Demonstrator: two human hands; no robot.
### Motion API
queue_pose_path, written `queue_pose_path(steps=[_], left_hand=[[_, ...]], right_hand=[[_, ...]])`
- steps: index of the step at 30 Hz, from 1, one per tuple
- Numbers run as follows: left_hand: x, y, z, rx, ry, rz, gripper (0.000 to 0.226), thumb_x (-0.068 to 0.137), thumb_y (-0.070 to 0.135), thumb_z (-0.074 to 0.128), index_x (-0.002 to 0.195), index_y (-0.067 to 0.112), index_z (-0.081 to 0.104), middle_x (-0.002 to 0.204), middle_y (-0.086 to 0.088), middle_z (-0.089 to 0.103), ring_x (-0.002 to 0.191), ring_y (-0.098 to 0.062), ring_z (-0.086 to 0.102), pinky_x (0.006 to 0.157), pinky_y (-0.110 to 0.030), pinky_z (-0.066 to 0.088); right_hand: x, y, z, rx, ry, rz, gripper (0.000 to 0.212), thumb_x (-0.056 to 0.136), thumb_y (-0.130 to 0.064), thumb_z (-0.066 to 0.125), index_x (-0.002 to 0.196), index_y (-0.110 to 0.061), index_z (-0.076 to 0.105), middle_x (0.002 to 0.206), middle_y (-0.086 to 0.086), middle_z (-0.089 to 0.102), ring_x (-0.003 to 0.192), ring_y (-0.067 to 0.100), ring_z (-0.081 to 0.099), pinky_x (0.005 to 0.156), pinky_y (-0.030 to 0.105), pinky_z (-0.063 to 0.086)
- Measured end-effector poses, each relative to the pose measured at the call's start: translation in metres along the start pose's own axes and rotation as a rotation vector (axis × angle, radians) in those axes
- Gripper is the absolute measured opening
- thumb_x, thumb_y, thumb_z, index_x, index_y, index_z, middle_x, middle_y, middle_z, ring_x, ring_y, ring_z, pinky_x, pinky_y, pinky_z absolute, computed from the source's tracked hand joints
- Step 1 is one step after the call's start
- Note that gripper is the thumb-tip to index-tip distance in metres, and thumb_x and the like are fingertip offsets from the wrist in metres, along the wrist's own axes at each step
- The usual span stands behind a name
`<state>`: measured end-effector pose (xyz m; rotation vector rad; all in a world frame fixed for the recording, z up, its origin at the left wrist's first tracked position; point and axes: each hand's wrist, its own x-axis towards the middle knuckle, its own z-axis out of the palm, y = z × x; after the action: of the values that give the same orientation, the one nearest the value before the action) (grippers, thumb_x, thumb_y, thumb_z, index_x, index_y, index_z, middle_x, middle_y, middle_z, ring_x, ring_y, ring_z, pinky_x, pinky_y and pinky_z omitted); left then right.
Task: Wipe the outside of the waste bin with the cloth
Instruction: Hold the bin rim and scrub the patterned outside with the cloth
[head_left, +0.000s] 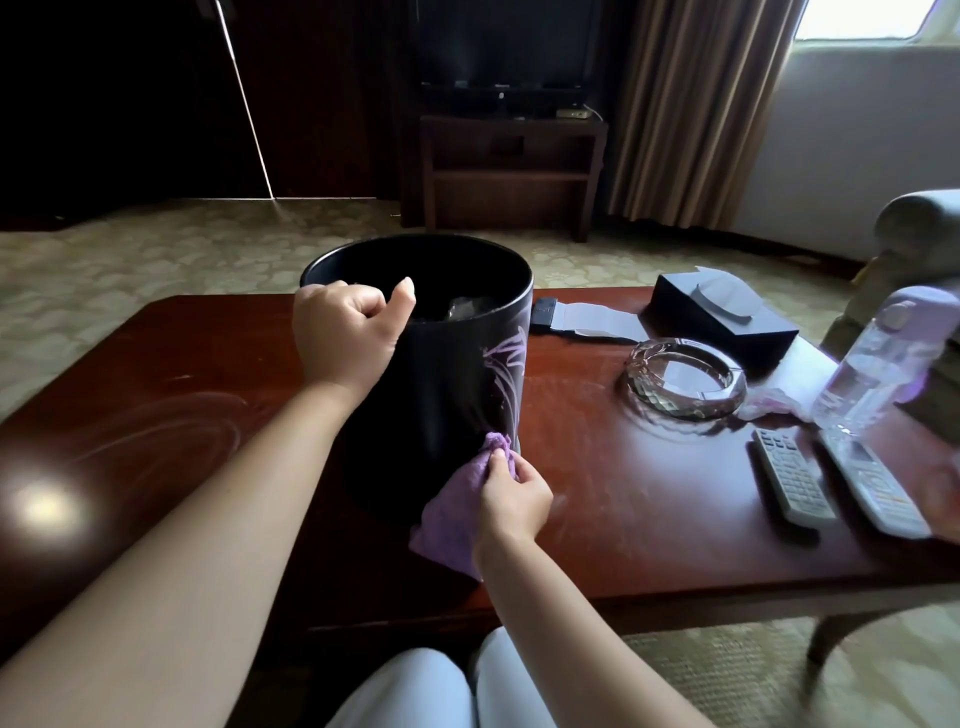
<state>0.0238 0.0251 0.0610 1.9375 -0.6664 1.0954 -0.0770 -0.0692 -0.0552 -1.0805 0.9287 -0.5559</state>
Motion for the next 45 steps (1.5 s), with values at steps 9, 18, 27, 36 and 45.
queue_pose_path(steps=[9, 18, 27, 36, 45], left_hand=[[-0.002, 0.008, -0.008, 0.081, -0.006, 0.012, 0.05, 0.081, 0.026, 0.049, 0.045, 0.023, 0.014, 0.038, 0.01, 0.012, 0.037, -0.015, 0.019, 0.058, -0.027, 0.018], [-0.016, 0.041, 0.021, 0.418, 0.068, 0.131, 0.045, 0.084, 0.025, 0.053, 0.042, 0.013, 0.046, 0.038, -0.01, 0.048, 0.037, -0.03, 0.046, 0.052, -0.029, 0.037], [-0.023, 0.037, 0.031, 0.359, 0.199, 0.16, 0.044, 0.084, 0.021, 0.055, 0.044, 0.017, 0.037, 0.039, -0.004, 0.042, 0.043, -0.026, 0.041, 0.058, -0.033, 0.025], [-0.023, 0.028, 0.028, 0.299, 0.223, 0.219, 0.045, 0.084, 0.019, 0.055, 0.051, 0.022, 0.026, 0.038, -0.002, 0.039, 0.042, -0.025, 0.038, 0.058, -0.033, 0.022], [-0.024, 0.026, 0.02, 0.215, 0.191, 0.217, 0.046, 0.085, 0.019, 0.054, 0.05, 0.021, 0.024, 0.046, 0.008, 0.021, 0.042, -0.024, 0.036, 0.059, -0.034, 0.025]], right_hand=[[-0.01, 0.0, 0.0, 0.02, 0.052, 0.02, 0.016, 0.09, -0.024, 0.061, 0.099, -0.014, 0.069, 0.088, -0.001, 0.068, 0.086, 0.013, 0.063, 0.077, 0.019, 0.041], [-0.019, -0.004, 0.002, 0.034, 0.076, -0.045, 0.008, 0.088, -0.021, 0.063, 0.095, -0.017, 0.061, 0.092, 0.0, 0.065, 0.088, 0.014, 0.062, 0.077, 0.019, 0.041], [-0.009, 0.006, 0.001, 0.009, 0.113, 0.071, 0.012, 0.091, -0.021, 0.059, 0.099, -0.011, 0.062, 0.092, 0.003, 0.065, 0.089, 0.016, 0.061, 0.075, 0.018, 0.039], [0.012, 0.009, -0.001, -0.041, 0.135, 0.015, 0.01, 0.09, -0.019, 0.061, 0.096, -0.013, 0.065, 0.087, 0.0, 0.064, 0.086, 0.013, 0.061, 0.076, 0.018, 0.041], [0.036, 0.014, -0.016, -0.193, 0.127, 0.037, 0.017, 0.089, -0.024, 0.061, 0.098, -0.011, 0.069, 0.094, 0.005, 0.07, 0.081, 0.014, 0.057, 0.074, 0.018, 0.038]])
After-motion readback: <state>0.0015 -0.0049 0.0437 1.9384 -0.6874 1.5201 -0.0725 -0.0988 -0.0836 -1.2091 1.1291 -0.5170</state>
